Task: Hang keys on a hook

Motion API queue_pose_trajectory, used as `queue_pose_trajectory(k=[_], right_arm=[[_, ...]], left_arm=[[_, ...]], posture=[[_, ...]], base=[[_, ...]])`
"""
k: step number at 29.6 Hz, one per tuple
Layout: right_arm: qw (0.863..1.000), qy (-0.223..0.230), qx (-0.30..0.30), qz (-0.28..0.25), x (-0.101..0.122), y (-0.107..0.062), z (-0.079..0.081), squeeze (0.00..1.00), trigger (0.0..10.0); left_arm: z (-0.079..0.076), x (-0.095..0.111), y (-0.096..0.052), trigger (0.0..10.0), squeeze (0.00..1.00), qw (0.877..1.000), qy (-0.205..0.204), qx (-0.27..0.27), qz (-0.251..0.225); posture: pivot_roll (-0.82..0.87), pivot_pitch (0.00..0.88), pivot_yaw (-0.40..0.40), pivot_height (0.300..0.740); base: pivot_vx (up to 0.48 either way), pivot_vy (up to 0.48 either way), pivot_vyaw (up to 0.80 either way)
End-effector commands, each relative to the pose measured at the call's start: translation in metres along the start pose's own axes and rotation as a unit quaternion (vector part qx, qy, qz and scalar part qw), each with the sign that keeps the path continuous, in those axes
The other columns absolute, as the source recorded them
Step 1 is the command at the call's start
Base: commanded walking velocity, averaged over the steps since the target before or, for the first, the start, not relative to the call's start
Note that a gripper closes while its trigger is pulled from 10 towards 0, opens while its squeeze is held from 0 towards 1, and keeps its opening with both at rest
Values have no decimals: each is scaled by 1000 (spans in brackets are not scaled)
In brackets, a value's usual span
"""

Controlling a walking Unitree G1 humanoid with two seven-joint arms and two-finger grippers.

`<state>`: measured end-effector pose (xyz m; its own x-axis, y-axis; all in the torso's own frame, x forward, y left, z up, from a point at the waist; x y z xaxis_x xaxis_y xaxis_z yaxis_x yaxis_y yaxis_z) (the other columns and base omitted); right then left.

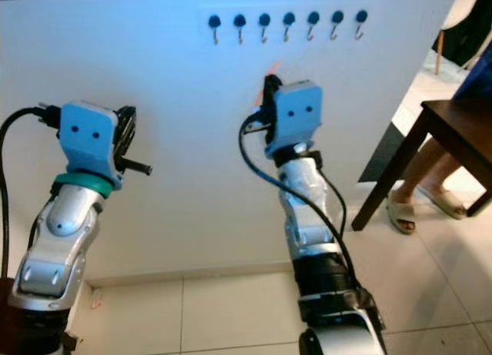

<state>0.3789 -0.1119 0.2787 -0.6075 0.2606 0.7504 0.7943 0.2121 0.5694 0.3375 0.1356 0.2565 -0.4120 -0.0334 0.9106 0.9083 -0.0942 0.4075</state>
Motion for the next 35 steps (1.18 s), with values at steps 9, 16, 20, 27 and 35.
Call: queue_pose_trajectory(k=[9,16,20,27,35], right_arm=[[1000,1,3,-3,1,0,2,0,10000],[999,-10,-5,-34,18,11,-9,0,10000],[999,-15,-14,-40,22,21,-21,0,10000],[999,-14,-18,-29,19,44,-33,0,10000],[1000,-4,-11,-20,16,49,-28,0,10000]], left_arm=[[2,-3,-1,10000,0,1000,1,-2,5],[2,-2,-1,10000,0,1000,-5,3,4],[3,-2,-1,10000,0,1000,-8,9,5],[4,-5,-2,10000,0,1000,-8,16,10],[8,-5,-6,10000,0,1000,-1,23,13]], posture=[[-54,0,86,740],[-55,0,82,740],[-59,0,80,740],[-49,0,71,740],[-27,0,67,740]], base=[[0,0,0],[0,0,0],[0,0,0],[0,0,0],[0,0,0]])
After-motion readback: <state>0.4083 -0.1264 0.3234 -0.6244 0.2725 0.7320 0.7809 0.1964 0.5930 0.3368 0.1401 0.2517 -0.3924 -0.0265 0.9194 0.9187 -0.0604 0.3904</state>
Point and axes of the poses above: a point about 5 cm out from each wrist's last joint towards the gripper, its own y axis pointing out of the wrist towards the gripper, its own x axis along the axis of the wrist's last joint, z = x × y, the point moved 3 cm from there along y, pointing out of the wrist towards the gripper, and after that the axes turned 11 degrees about -y, right-handed, at the moved point
